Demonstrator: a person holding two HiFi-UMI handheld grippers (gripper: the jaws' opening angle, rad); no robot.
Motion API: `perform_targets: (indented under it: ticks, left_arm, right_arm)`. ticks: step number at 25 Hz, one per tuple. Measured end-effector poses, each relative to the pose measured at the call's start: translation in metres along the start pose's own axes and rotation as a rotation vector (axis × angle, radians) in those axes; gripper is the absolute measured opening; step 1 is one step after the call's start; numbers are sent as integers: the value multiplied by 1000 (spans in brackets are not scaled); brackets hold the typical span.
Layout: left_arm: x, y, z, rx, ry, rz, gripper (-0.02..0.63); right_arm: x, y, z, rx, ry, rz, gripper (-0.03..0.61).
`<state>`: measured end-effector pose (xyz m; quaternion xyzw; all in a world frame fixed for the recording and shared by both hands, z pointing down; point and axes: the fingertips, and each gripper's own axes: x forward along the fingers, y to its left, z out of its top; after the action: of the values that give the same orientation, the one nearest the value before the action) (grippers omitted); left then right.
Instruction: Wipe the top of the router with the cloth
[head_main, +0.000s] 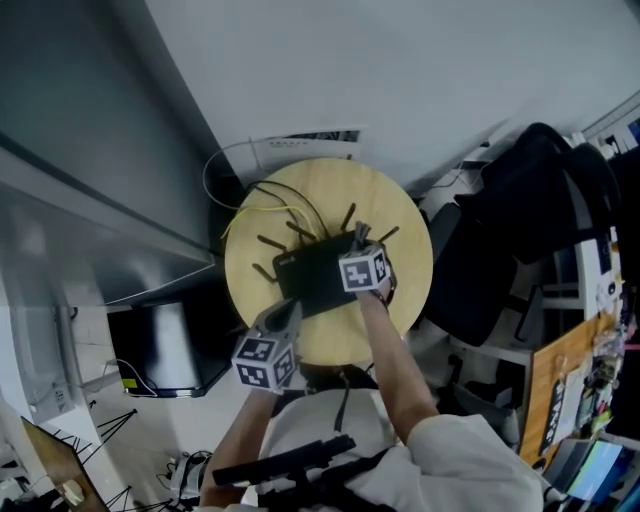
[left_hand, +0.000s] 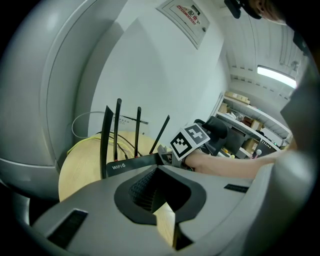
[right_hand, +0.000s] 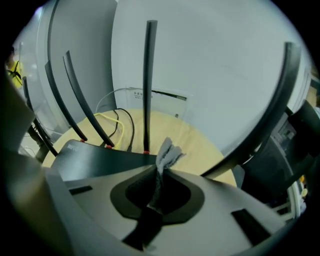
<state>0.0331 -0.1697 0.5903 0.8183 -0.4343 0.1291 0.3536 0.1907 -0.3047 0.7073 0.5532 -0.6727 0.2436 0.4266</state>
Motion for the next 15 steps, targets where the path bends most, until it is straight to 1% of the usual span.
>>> perform_targets:
  ticks: [2,4,7,10,12,15]
  left_arm:
    - [-3,1,-2,-4,-1,4,-11]
    - [-4,3,-3,-7,-3,9,-11]
    - [-8,6,-5,-12,-9,20,-11]
    - [-14,11,-8,-19,-12,38,-11]
    - [-19,15,-9,-28,-20,49,-11]
    - [-27,20,-12,-38,-30,66,-11]
  right_arm:
    - [0,3,0,-44,17,10,34]
    - [1,16,4,-75,7,71,34]
    - [-3,42,8,-97,-2,183,34]
    - [-9,73,11,-122,-13,276,34]
    - [-11,93,13,-146,-19,320,34]
    - [-14,118,15,-181,-20,363,34]
